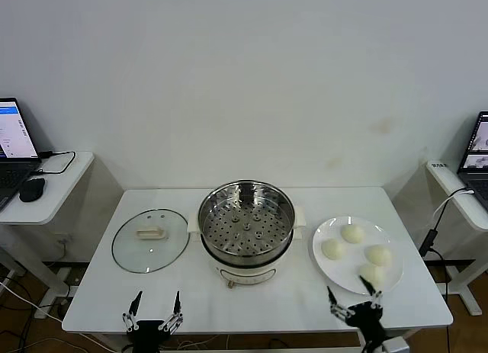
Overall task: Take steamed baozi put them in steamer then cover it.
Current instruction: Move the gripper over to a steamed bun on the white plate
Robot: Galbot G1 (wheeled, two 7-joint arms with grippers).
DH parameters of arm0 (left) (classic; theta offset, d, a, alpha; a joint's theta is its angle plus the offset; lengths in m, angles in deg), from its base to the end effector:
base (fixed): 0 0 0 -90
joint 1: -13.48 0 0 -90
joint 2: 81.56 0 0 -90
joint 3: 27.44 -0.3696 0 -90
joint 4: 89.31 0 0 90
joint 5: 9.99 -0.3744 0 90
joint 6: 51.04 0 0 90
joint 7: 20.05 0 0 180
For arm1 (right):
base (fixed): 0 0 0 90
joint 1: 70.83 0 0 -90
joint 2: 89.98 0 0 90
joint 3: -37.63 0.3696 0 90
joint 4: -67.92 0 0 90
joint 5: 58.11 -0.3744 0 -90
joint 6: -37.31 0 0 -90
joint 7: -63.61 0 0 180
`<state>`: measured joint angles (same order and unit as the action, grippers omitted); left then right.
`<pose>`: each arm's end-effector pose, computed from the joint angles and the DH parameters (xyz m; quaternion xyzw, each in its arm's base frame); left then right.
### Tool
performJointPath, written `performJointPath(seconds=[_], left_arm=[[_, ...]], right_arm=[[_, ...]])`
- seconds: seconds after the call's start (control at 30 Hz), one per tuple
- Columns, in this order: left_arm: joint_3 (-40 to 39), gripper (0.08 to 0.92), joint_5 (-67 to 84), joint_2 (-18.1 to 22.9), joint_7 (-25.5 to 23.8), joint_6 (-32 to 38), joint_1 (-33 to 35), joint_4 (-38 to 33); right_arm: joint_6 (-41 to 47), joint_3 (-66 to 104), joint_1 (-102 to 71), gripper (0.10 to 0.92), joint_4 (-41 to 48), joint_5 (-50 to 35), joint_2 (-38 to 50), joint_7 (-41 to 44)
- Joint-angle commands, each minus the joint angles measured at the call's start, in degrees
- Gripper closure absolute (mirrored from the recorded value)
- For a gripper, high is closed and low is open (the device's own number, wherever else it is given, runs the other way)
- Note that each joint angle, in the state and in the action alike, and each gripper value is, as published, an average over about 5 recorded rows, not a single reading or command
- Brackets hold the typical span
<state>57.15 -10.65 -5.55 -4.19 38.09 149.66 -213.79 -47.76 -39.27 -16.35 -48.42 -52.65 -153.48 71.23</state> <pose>0.0973 0.0099 -0.3325 0.0224 -0.9909 -0.0840 0.1030 0.1799 -0.1589 -0.3105 0.0745 -0.9470 0.2922 0.1108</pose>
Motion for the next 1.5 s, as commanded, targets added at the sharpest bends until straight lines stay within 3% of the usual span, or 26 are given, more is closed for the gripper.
performJointPath(seconds=[0.03,0.33,0.67,1.03,1.5], left_arm=[[0.34,0.177,-3.79,-0.3,-0.75,-1.45,-0.08,-0.94],[1.54,0.177,-4.96,-0.23,-1.32,-1.42,-0.94,-0.76],[2.48,0.177,-6.22,0.34,-1.12,-0.95,-1.04,-0.48],[3.23,0.177,-6.38,0.49,-0.65,-0.95,-1.1,-0.62],[5.06,0.177,-6.38,0.02,-0.81,-0.87,-0.92,-0.57]], right_arm=[[3.67,7.56,7.69,0.202,3.96,13.3,15.07,9.16],[6.98,-4.99,25.98,0.203,13.83,17.4,32.61,26.55],[5.64,-40.28,60.76,0.203,30.42,12.69,38.29,41.44],[-1.11,-65.7,83.3,0.203,42.65,11.11,34.4,50.24],[-5.89,-73.18,89.55,0.203,57.63,13.48,21.97,52.37]])
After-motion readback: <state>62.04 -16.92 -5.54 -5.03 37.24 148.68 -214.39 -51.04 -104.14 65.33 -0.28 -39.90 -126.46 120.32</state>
